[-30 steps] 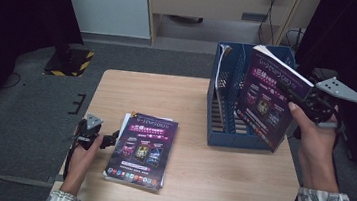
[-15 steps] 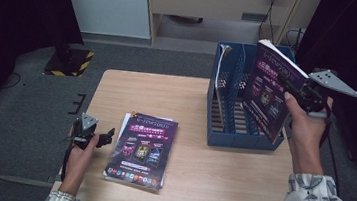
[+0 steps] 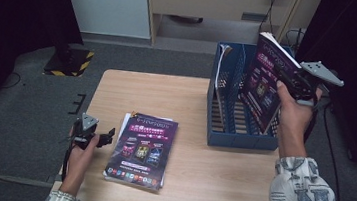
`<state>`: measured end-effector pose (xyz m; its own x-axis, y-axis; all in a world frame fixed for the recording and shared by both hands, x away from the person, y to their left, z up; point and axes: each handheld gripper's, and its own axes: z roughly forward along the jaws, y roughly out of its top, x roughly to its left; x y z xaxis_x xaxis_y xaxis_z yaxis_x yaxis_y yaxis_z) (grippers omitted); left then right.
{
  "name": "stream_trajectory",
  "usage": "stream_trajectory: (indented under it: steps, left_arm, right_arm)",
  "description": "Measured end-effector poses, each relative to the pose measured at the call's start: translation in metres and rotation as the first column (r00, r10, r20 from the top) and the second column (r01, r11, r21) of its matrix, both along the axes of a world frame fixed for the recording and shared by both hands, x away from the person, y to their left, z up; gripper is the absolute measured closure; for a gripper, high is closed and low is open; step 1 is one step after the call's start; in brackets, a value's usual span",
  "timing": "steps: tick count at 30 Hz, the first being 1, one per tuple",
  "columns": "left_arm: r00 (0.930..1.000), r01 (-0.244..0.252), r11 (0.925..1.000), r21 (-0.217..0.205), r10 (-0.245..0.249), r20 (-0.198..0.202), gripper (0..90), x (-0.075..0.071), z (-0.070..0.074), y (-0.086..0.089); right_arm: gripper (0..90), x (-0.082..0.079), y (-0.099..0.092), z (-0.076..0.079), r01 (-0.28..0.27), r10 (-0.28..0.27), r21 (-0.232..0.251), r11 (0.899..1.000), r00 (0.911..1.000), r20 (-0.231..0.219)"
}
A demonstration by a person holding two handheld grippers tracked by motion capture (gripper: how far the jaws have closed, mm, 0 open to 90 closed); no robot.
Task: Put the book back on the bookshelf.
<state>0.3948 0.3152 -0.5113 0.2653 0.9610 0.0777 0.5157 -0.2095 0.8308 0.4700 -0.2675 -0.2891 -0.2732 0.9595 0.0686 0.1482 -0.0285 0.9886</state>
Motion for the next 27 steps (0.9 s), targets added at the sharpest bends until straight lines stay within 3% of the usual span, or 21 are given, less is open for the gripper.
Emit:
stream_trajectory:
  steps: [13, 27]
  left_arm:
    - [1.0, 0.005, 1.0, -0.005, -0.005, -0.003, 8.1, 0.0, -0.001, 0.0]
    - [0.9998, 0.02, 0.9998, -0.003, -0.02, 0.001, 8.1, 0.001, 0.0, -0.002]
  right_arm:
    - [82.6, 0.02, 0.015, -0.013, 0.019, -0.019, -0.019, 1.0, 0.9998, 0.002]
    - [82.7, 0.033, 0.023, -0.035, 0.03, -0.03, 0.023, 0.999, 0.9993, 0.021]
